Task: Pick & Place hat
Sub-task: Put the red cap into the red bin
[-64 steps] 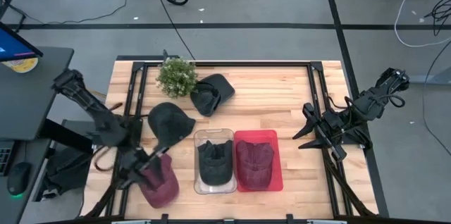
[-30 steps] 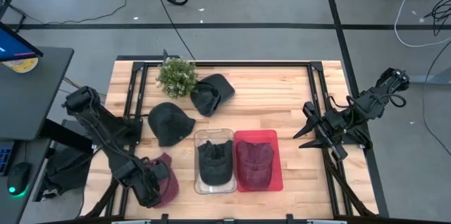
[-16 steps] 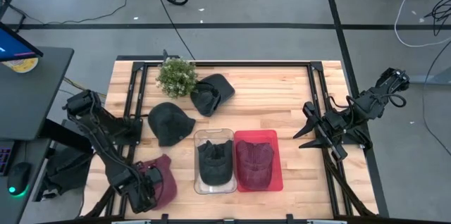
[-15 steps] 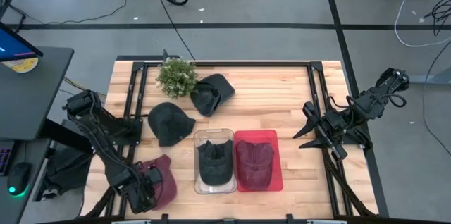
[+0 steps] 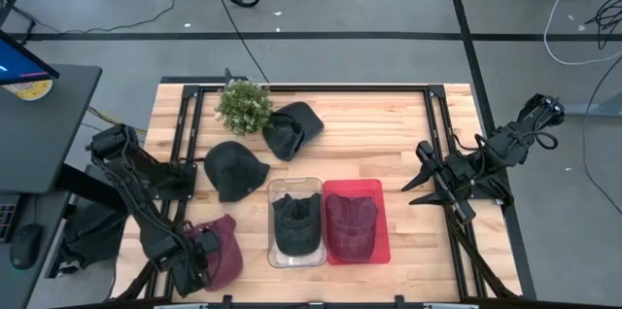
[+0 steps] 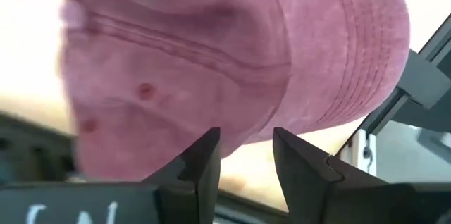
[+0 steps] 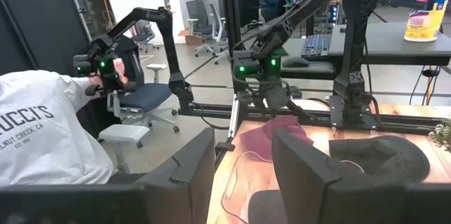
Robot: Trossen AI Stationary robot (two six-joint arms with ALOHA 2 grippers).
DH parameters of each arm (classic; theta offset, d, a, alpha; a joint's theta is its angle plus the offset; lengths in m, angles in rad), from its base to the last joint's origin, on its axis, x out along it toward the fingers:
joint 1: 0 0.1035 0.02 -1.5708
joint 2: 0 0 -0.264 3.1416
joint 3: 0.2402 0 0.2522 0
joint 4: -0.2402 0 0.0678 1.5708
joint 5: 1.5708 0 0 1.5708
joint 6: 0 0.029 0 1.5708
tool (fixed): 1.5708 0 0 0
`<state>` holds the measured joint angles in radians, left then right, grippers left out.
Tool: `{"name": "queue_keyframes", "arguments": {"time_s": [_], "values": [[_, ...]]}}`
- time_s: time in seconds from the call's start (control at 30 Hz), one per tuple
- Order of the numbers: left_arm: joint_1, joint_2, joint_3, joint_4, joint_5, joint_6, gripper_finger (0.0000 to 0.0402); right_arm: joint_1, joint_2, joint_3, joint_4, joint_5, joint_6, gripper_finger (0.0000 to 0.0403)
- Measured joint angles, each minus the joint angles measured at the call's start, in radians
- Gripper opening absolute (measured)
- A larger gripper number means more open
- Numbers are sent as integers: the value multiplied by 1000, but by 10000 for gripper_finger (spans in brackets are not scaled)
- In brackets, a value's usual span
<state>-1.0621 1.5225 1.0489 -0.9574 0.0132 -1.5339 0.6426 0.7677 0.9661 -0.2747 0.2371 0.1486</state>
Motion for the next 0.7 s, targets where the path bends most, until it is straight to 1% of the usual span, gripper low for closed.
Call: {"name": "queue_keyframes", "arguments": {"time_s": [0.1, 0.17, 0.23, 0.37, 0.47, 0.53, 0.6, 0.7], "values": [[-24, -1, 64, -107, -75, -8, 135, 0, 0, 0, 0, 0, 0, 144], [-50, -2, 93, -125, -147, -17, 135, 0, 0, 0, 0, 0, 0, 144], [-71, -2, 95, -126, -193, -18, 135, 0, 0, 0, 0, 1, 0, 144], [-98, 1, 40, -104, -201, -50, 135, 0, 0, 0, -1, 3, 0, 144], [-110, 2, -20, 10, -168, -79, 135, 0, 2, 0, -2, 3, 5, 144], [-123, 2, -56, 138, -179, -50, 135, 0, 3, 0, -1, 3, 8, 144], [-131, 2, -89, 232, -202, -20, 135, 0, 3, 0, -1, 3, 8, 144], [-134, 2, -132, 290, -208, -41, 135, 0, 3, 0, 0, 3, 9, 144]]}}
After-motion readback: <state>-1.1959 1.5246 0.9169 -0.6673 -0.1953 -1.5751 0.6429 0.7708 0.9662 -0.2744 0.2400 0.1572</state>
